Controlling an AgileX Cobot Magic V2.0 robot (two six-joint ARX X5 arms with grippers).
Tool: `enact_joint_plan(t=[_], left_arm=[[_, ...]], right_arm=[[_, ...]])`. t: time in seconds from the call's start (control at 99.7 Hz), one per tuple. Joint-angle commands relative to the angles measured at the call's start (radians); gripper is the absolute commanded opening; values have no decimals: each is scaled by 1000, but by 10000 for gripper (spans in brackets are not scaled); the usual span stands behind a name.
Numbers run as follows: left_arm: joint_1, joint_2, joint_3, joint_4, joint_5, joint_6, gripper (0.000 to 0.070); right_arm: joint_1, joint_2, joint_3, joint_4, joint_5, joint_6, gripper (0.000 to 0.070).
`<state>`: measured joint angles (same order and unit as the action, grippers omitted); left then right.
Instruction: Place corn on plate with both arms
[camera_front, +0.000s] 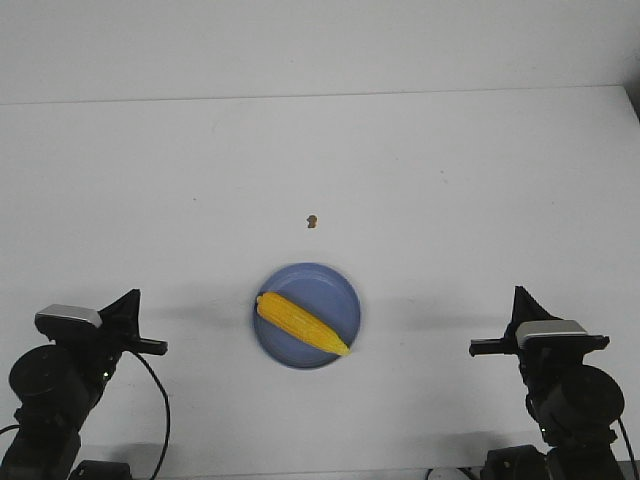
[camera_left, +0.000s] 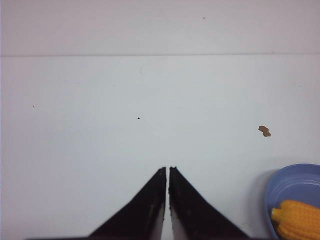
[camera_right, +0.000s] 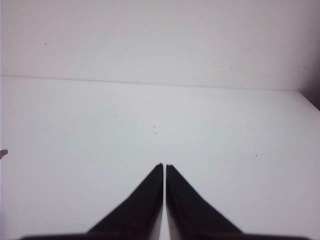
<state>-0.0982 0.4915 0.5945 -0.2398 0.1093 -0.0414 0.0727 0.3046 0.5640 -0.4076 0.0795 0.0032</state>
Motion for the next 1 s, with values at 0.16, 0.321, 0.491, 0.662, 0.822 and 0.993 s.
enact_joint_plan(t=[0.16, 0.321, 0.491, 0.662, 0.822, 0.993], left_arm=[[1, -13, 8, 10, -8, 2, 12], [1, -66, -22, 57, -10, 19, 12], [1, -150, -156, 218, -10, 19, 12], [3, -261, -317, 323, -17, 19, 12], [18, -365, -422, 322, -38, 19, 12], [28, -470, -489, 318, -40, 19, 12]], right_arm=[[2, 4, 10, 11, 0, -3, 11], [2, 4, 10, 11, 0, -3, 11], [2, 4, 10, 11, 0, -3, 11], [2, 4, 10, 11, 0, -3, 11], [2, 4, 10, 11, 0, -3, 11], [2, 4, 10, 11, 0, -3, 11]])
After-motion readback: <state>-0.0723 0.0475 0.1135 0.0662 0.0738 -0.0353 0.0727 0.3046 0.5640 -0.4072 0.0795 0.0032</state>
